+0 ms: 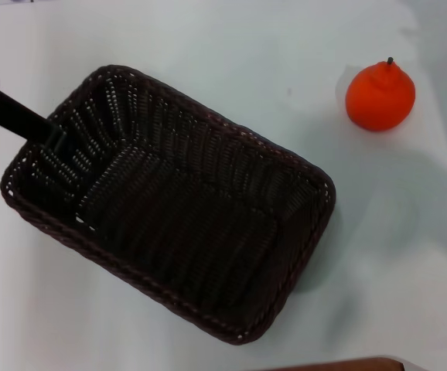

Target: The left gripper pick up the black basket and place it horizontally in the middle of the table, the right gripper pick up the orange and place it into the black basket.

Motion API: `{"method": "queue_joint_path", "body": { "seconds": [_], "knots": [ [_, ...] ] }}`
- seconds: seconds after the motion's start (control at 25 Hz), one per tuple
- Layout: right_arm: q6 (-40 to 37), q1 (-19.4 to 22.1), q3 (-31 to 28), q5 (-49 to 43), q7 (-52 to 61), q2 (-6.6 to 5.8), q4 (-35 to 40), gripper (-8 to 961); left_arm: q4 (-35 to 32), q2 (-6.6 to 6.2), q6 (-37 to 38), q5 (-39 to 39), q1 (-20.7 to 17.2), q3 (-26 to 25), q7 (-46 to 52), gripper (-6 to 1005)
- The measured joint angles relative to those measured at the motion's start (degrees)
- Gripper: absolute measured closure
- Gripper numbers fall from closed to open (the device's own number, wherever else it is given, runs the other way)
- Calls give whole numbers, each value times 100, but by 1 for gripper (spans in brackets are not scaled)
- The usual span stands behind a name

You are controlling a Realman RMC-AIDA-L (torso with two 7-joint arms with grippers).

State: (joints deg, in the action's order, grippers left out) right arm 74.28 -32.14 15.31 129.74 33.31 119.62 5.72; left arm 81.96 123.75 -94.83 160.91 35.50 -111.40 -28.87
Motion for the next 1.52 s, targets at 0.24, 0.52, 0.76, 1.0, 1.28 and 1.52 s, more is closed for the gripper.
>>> {"method": "queue_joint_path", "body": {
  "seconds": [0.24, 0.52, 0.76, 1.0, 1.28, 1.52],
  "knots": [
    [-3, -1, -189, 7, 8, 0, 0, 59, -55, -8, -242, -91, 89, -859, 685, 812],
    [-39, -21, -197, 8, 6, 0, 3, 62, -260, -7, -362, -107, 28, -1532, 1554, 850],
    [-38, -21, -196, 8, 4, 0, 54, 64, -207, 12, -337, -688, -255, -2077, 1879, 851],
    [-41, -20, -195, 8, 1, 0, 66, 65, -245, 22, -283, -955, -481, -2411, 1970, 850],
    [-137, -58, -195, 8, 0, -4, 80, 68, -257, 38, -107, -1197, -629, -2101, 1908, 850],
    [-158, -85, -195, 8, 1, -7, 79, 70, -456, 32, 52, -1305, -610, -1710, 1808, 852]
  ]
}}
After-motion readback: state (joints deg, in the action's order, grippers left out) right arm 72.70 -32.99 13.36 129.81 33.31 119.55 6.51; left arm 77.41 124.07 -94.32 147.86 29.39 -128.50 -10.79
